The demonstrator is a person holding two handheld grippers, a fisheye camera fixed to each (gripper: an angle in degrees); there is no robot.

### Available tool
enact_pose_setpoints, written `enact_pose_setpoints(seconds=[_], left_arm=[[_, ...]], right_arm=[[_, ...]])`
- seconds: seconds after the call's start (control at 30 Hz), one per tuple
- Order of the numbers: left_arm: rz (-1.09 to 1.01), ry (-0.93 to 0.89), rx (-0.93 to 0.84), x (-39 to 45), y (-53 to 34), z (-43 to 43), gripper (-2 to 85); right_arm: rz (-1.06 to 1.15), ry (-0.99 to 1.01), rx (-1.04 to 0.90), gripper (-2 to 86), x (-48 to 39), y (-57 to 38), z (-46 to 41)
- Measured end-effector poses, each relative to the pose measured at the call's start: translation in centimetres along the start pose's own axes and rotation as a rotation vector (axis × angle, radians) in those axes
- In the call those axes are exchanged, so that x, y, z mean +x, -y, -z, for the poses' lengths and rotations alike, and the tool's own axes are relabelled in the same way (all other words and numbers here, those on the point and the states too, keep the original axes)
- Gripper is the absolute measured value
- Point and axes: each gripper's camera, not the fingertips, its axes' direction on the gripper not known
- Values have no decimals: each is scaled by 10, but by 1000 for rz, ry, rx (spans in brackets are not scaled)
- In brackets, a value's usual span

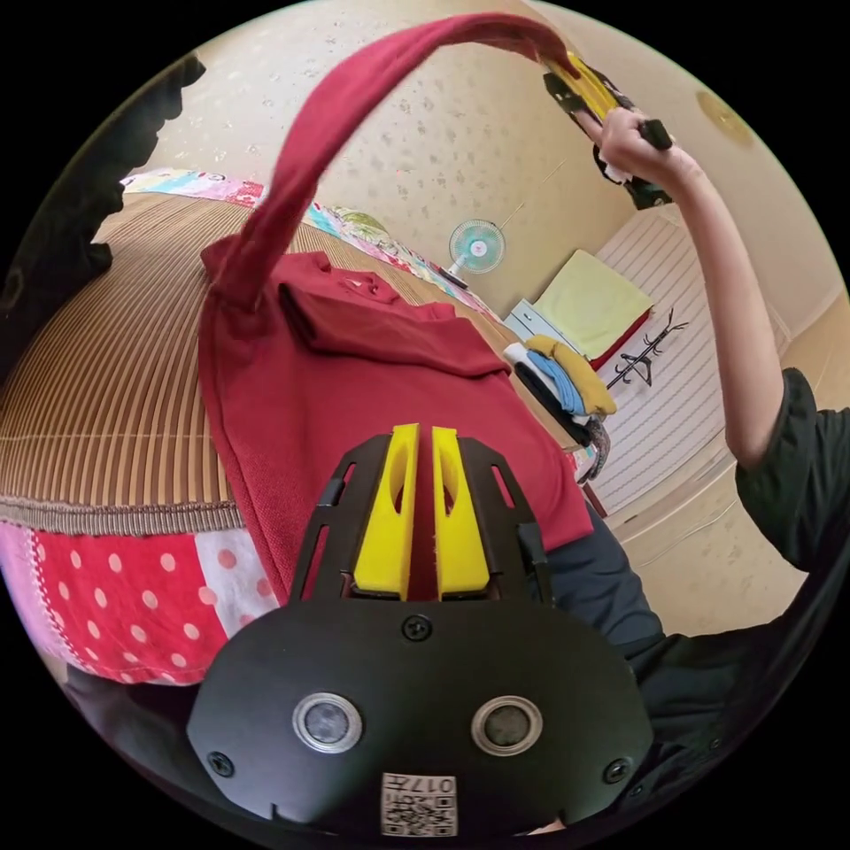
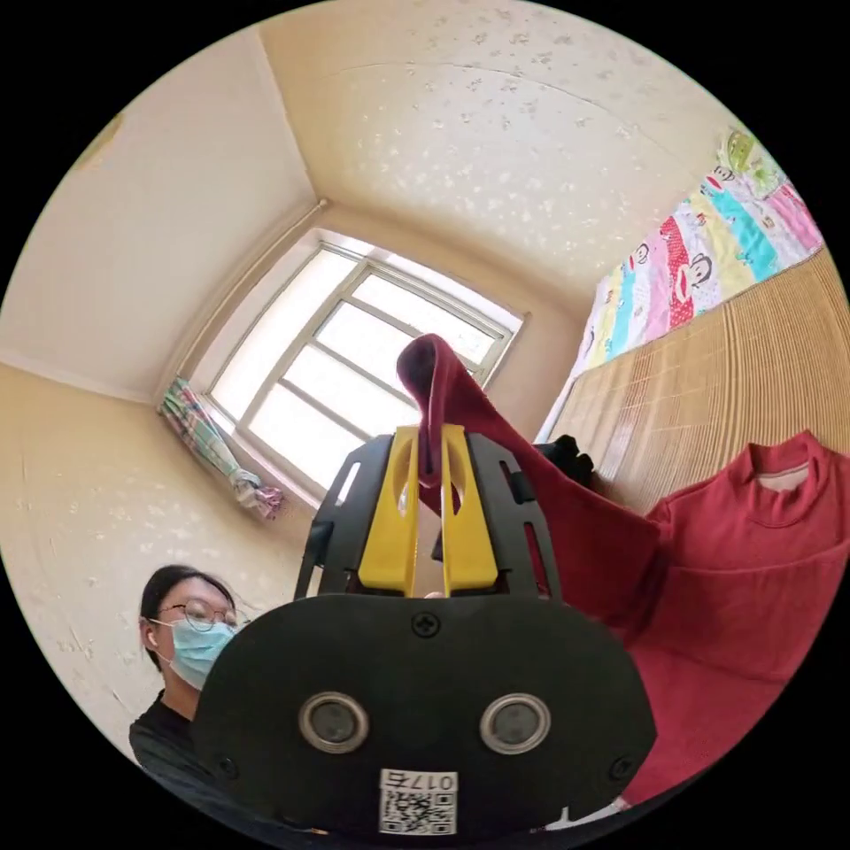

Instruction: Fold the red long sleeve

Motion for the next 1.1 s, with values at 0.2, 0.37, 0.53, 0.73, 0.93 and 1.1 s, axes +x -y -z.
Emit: enact_pose_setpoints(seconds=[0.2,0.37,0.53,0.73,0.93,1.1], left_arm=[[15,-6,11,0,4,8,42],[49,-24,20,-7,2,13,42],[63,-29,22,-9,-4,14,38],[80,-33,28,-11,-7,11,34],[89,-3,62,-5,-12,18,49],[71,144,192,-13,-6,61,44]], right_arm=[[49,-678,-87,23,71,-50,27],[-160,-1087,-310,26,168,-103,49],[109,-1030,-194,35,88,-88,19],[-14,-1038,38,66,74,-90,48],[-169,-1474,-202,93,115,-113,6],[177,-1492,-142,82,39,-114,-91]])
